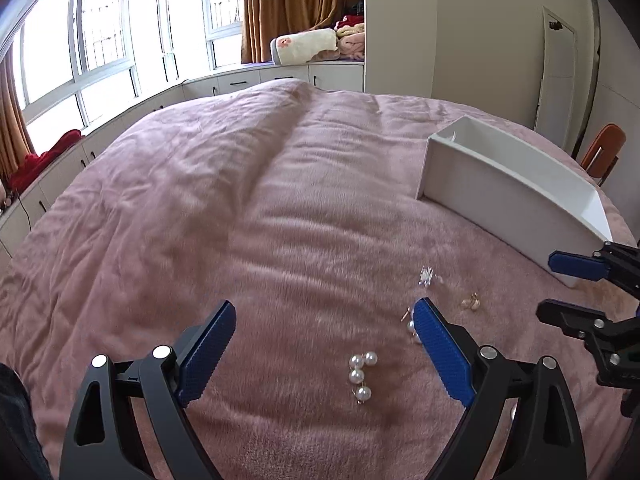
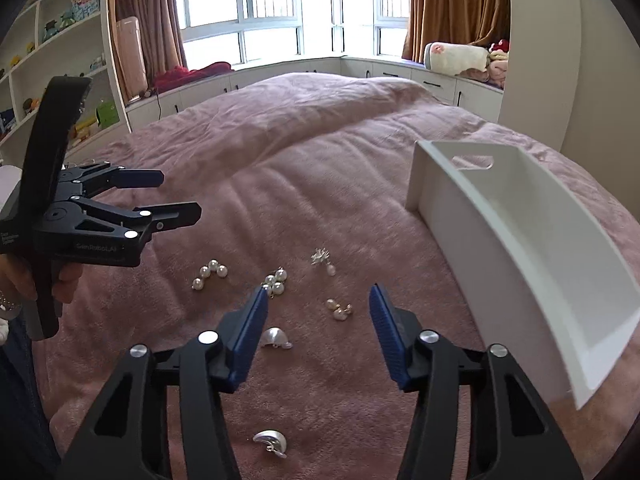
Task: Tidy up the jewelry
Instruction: 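Move both tools back over the pearl earrings and silver ring, then grasp the pearl earrings with the left tool while the right tool grasps the silver ring, then carry the items over the tray and open both tools to release them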
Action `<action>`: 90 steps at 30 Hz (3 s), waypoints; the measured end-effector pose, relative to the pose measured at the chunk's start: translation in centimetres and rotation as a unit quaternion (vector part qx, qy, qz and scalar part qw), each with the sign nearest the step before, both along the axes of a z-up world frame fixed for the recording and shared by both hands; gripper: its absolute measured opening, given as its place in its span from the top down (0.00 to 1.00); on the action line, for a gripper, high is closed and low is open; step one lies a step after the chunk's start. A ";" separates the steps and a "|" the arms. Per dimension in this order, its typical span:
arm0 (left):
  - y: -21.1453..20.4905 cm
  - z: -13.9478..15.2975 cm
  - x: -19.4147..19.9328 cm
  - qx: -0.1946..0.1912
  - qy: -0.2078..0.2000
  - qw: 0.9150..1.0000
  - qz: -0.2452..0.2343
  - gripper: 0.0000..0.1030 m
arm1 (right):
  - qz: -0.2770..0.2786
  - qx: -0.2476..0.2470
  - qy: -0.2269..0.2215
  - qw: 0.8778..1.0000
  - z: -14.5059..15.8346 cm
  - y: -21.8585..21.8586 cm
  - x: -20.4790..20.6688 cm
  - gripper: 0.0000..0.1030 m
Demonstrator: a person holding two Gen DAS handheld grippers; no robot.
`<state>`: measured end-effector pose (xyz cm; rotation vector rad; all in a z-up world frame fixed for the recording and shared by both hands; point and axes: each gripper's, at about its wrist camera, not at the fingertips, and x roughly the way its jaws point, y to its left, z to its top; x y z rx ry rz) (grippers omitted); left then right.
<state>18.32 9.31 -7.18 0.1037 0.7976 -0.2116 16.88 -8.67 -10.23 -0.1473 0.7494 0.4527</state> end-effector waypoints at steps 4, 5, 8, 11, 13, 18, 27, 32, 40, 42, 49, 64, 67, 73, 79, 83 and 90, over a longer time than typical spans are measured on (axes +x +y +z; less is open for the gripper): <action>0.3 -2.0 -0.2 -0.012 0.010 1.000 -0.008 0.11 | -0.005 -0.001 0.027 1.000 -2.4 1.7 0.5 0.56; 0.2 -2.4 -0.2 -0.009 0.010 1.000 -0.011 0.13 | -0.006 -0.008 0.036 0.999 -3.1 2.2 0.7 0.56; -0.3 -3.7 0.0 0.009 0.016 1.000 -0.021 0.19 | -0.008 -0.025 0.042 0.999 -4.6 3.2 0.8 0.56; -0.7 -4.8 0.0 0.021 0.023 0.999 -0.029 0.27 | -0.003 -0.034 0.051 0.998 -5.7 3.6 1.1 0.56; -0.7 -5.8 0.1 0.022 0.035 0.999 -0.033 0.33 | -0.001 -0.031 0.055 0.998 -6.2 3.9 1.4 0.56; -0.9 -7.2 0.3 0.042 0.047 0.997 -0.036 0.51 | 0.004 -0.026 0.066 0.997 -7.0 4.1 1.7 0.56; -1.0 -7.0 -0.2 0.038 0.063 0.996 -0.054 0.84 | 0.025 -0.015 0.082 0.996 -7.9 4.5 1.6 0.72; -1.5 -6.5 -0.6 0.029 0.065 0.996 -0.057 0.84 | 0.030 -0.007 0.080 0.996 -7.5 4.0 1.1 0.73; -3.7 -4.1 -0.8 0.023 0.057 0.996 -0.067 0.84 | 0.036 0.014 0.059 0.997 -5.5 2.0 0.0 0.90; -4.4 -3.5 -0.6 0.026 0.058 0.996 -0.069 0.84 | 0.034 0.022 0.057 0.998 -5.3 1.4 -0.1 0.90; -6.5 -0.7 0.3 0.042 0.050 0.995 -0.078 0.84 | 0.038 0.048 0.063 0.996 -4.9 -0.6 -0.3 0.90; -4.6 -3.0 0.6 0.045 0.088 0.994 -0.037 0.84 | 0.065 0.007 0.089 0.994 -8.7 1.8 0.6 0.76; -4.3 -3.2 0.6 0.045 0.090 0.994 -0.037 0.84 | 0.063 0.015 0.089 0.994 -8.6 1.6 0.6 0.77; -4.2 -2.2 1.1 0.039 0.083 0.995 -0.034 0.84 | 0.062 0.027 0.075 0.995 -7.2 1.0 0.0 0.79; -6.1 0.9 1.6 0.031 0.056 0.996 -0.054 0.84 | 0.042 0.058 0.025 0.997 -2.0 -1.2 -1.2 0.79; -8.5 3.8 2.0 0.022 0.028 0.996 -0.079 0.84 | 0.020 0.071 -0.010 0.997 1.8 -3.6 -1.5 0.79; -13.4 8.1 3.3 0.017 -0.011 0.993 -0.120 0.84 | -0.019 0.075 -0.053 0.996 6.9 -8.7 -0.5 0.80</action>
